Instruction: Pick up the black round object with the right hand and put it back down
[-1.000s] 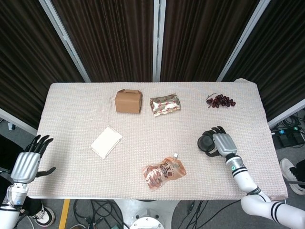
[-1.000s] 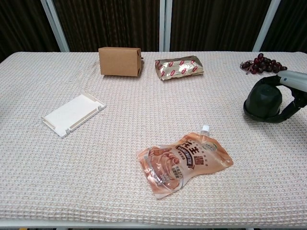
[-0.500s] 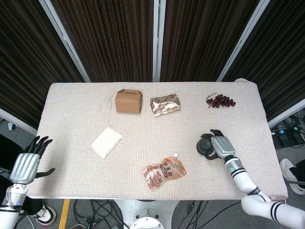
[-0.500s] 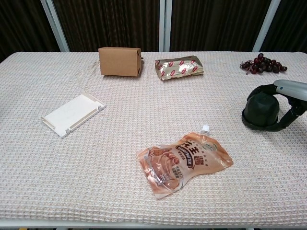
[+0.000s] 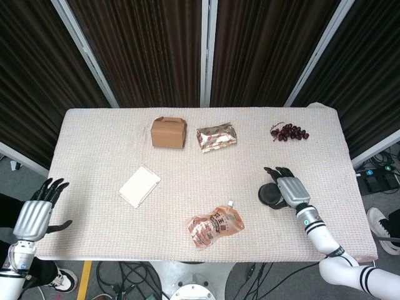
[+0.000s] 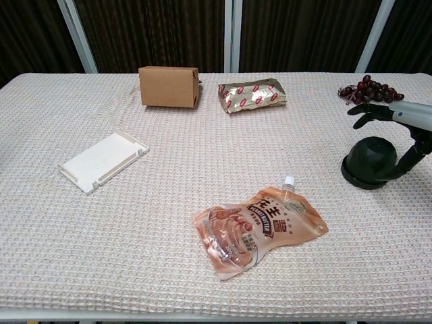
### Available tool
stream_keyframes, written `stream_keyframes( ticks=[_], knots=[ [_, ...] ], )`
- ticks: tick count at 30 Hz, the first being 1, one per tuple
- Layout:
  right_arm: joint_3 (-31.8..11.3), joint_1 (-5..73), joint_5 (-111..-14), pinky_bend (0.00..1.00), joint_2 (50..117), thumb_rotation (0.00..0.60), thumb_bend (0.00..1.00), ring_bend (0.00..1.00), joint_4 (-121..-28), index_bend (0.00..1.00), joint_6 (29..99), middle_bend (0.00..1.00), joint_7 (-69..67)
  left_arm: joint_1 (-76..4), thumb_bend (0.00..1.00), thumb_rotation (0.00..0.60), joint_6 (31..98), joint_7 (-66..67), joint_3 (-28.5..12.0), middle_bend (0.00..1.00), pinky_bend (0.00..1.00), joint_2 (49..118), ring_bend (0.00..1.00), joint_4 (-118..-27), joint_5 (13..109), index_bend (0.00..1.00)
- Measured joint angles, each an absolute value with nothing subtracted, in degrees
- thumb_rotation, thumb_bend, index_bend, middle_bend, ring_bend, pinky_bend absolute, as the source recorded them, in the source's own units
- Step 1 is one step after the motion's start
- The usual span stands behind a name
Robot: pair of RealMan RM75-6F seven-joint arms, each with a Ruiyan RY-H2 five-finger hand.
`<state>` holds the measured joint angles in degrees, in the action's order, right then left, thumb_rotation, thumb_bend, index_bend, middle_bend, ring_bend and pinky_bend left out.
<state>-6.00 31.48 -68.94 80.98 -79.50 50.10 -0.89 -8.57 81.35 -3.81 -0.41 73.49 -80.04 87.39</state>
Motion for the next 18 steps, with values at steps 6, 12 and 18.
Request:
stream_keyframes(
  ticks=[6, 12, 18],
  knots=[
    [-6.03, 31.5, -68.72, 0.0, 81.43, 0.6, 0.0, 0.0, -79.5, 0.07, 49.97, 0.23, -0.26, -8.56, 0.02, 0.6, 81.47, -3.95, -0.54, 0.07, 0.22, 73.47, 0.0, -80.02, 87.3, 0.13],
    [-6.09, 31.41, -68.45, 0.0, 82.17, 0.6, 0.01, 0.0, -79.24, 0.1, 50.59, 0.27, 0.8, -8.41, 0.02, 0.6, 81.59, -4.14, -0.5, 0.07, 0.22, 73.13, 0.0, -80.12, 87.26, 0.13],
    [-6.23, 31.33, -67.41, 0.0, 82.12, 0.6, 0.04, 0.0, -79.45, 0.1, 50.63, 0.27, 1.96, -8.48, 0.02, 0.6, 81.34, -4.3, -0.42, 0.07, 0.22, 73.27, 0.0, -79.94, 87.3, 0.13]
  ],
)
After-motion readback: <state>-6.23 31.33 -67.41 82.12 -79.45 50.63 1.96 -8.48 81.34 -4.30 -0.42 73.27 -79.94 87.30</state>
